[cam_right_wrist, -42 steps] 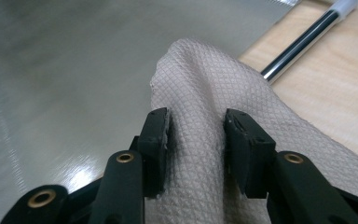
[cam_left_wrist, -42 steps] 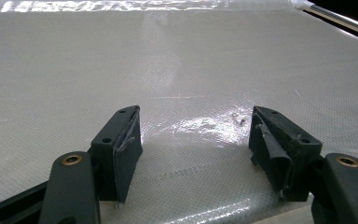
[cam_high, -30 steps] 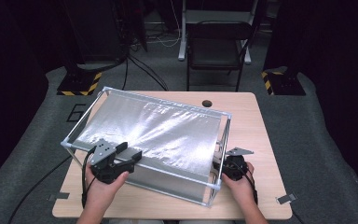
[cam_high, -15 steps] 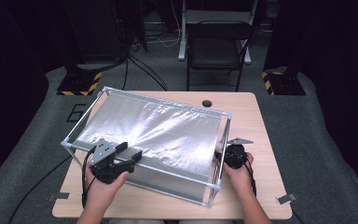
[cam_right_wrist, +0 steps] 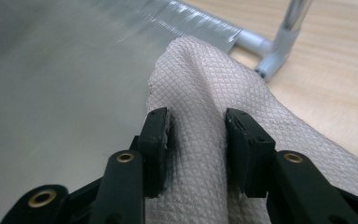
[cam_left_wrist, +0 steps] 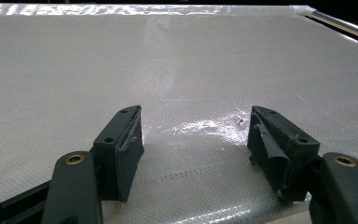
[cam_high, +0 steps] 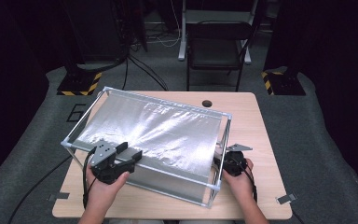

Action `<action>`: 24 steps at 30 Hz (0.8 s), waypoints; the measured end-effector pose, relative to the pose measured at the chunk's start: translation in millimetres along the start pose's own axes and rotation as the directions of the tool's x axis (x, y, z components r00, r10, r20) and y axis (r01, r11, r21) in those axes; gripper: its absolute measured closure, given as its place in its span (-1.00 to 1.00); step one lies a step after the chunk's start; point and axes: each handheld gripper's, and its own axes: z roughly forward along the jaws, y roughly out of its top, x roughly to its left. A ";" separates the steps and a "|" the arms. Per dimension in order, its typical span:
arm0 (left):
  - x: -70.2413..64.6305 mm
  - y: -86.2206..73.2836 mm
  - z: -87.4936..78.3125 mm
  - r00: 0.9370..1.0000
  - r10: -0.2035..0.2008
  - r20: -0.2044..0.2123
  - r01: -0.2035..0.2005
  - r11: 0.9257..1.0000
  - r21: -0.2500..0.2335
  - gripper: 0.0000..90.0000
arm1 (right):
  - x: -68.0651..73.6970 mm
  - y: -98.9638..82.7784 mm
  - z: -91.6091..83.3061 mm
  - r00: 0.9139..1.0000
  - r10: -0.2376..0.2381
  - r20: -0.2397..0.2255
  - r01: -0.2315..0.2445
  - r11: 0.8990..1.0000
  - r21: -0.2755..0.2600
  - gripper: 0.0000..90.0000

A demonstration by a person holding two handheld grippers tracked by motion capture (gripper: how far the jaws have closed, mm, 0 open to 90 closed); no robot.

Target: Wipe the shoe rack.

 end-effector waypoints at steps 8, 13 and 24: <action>-0.3 -0.5 0.5 1.000 -0.003 -0.002 0.003 1.000 -0.006 -0.22 | 18.6 -23.2 -17.7 0.998 -0.039 -0.048 0.038 0.999 -0.013 0.29; -0.3 -0.9 0.1 1.000 -0.005 -0.001 0.005 1.000 -0.006 -0.22 | 30.3 -38.9 -29.9 0.994 -0.064 -0.084 0.062 0.998 -0.019 0.28; -0.7 -0.5 0.0 1.000 -0.001 -0.003 0.001 1.000 -0.003 -0.22 | 43.0 -53.7 -42.6 0.990 -0.080 -0.115 0.078 0.997 -0.018 0.27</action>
